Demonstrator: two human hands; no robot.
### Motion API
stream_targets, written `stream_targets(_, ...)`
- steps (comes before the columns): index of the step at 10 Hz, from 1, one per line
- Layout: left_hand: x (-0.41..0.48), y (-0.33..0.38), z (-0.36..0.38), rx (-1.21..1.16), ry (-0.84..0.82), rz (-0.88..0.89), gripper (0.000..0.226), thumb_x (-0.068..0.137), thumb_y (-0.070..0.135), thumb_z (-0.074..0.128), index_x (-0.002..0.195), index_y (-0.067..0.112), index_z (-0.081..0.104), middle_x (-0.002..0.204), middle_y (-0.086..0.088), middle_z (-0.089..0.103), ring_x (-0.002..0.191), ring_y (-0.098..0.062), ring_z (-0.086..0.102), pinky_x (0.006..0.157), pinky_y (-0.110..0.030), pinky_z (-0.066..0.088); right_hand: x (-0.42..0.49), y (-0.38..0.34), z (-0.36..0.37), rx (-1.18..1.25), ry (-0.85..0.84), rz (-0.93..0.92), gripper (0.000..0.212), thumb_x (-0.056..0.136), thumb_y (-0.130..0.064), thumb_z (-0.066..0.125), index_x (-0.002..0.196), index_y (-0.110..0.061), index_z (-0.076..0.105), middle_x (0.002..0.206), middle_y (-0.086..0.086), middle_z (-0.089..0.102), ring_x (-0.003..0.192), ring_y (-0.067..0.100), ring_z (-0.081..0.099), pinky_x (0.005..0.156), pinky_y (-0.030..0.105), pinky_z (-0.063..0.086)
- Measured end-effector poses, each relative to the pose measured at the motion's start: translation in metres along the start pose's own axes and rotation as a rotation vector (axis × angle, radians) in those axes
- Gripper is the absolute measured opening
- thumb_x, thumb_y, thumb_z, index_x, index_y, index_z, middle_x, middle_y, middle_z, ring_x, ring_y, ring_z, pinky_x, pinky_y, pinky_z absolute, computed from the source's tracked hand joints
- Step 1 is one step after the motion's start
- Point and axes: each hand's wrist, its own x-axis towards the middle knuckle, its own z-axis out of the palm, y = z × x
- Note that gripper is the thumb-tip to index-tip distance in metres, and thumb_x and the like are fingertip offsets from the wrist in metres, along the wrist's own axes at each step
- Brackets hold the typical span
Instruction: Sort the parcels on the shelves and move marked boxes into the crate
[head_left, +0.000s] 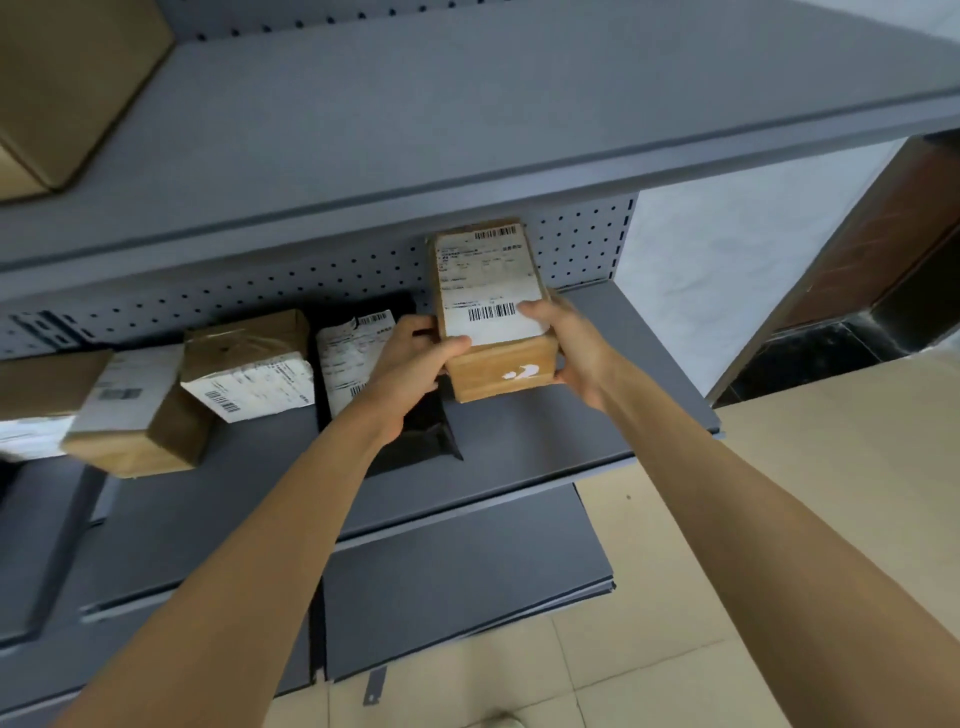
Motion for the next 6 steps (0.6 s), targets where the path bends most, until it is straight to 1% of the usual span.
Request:
stream_targets(1, 0.006, 0.002, -0.006, 0.027, 0.049, 0.019, 0.034, 0.086, 0.026, 0.068, 0.113, 0.021, 0.047, 0.102, 0.008, 0.061, 0.095, -0.014, 0.062, 0.073, -0.026, 0.052, 0.020, -0.004, 0.010, -0.048, -0.011, 0.000, 0.025, 0.089, -0.033, 0.060, 0.113, -0.032, 0.059, 0.101, -0.004, 0.072, 0.081, 0.015, 0.071, 0.070, 0.036, 0.059)
stream_targets(2, 0.012, -0.003, -0.010, 0.059, 0.087, 0.036, 0.017, 0.088, 0.013, 0.065, 0.099, 0.021, 0.055, 0.104, 0.002, 0.060, 0.093, -0.015, 0.061, 0.067, -0.023, 0.052, 0.037, 0.001, 0.020, -0.115, -0.006, 0.023, 0.033, 0.092, -0.031, 0.059, 0.123, -0.024, 0.059, 0.104, -0.001, 0.072, 0.084, 0.016, 0.070, 0.066, 0.030, 0.056)
stream_targets(3, 0.021, -0.010, -0.010, 0.136, 0.122, 0.006, 0.014, 0.084, 0.008, 0.068, 0.084, 0.019, 0.059, 0.097, -0.002, 0.064, 0.076, -0.012, 0.061, 0.061, -0.024, 0.055, 0.049, 0.012, 0.021, -0.176, 0.034, 0.039, 0.031, 0.094, -0.028, 0.057, 0.123, -0.016, 0.061, 0.107, 0.002, 0.072, 0.085, 0.015, 0.069, 0.071, 0.027, 0.054)
stream_targets(4, 0.029, -0.013, -0.009, 0.145, 0.146, -0.034, 0.015, 0.079, 0.008, 0.073, 0.089, 0.012, 0.063, 0.099, -0.008, 0.068, 0.072, -0.013, 0.062, 0.059, -0.026, 0.057, 0.056, 0.017, 0.015, -0.217, 0.020, 0.034, 0.033, 0.096, -0.030, 0.055, 0.125, -0.015, 0.059, 0.113, 0.003, 0.070, 0.094, 0.017, 0.067, 0.086, 0.031, 0.051)
stream_targets(5, 0.031, -0.014, -0.007, 0.109, 0.150, -0.066, 0.016, 0.079, 0.007, 0.073, 0.078, 0.017, 0.062, 0.102, -0.009, 0.068, 0.077, -0.013, 0.063, 0.054, -0.022, 0.055, 0.052, 0.014, 0.016, -0.288, -0.006, 0.044, 0.034, 0.098, -0.033, 0.050, 0.128, -0.018, 0.056, 0.116, 0.001, 0.068, 0.094, 0.014, 0.066, 0.083, 0.029, 0.050)
stream_targets(6, 0.029, -0.012, -0.004, 0.087, 0.175, -0.095, 0.012, 0.080, 0.008, 0.072, 0.085, 0.015, 0.063, 0.111, -0.010, 0.067, 0.087, -0.018, 0.063, 0.059, -0.023, 0.055, 0.050, 0.011, 0.020, -0.405, 0.023, 0.035, 0.041, 0.100, -0.036, 0.043, 0.137, -0.018, 0.045, 0.128, 0.005, 0.062, 0.105, 0.019, 0.061, 0.095, 0.035, 0.047)
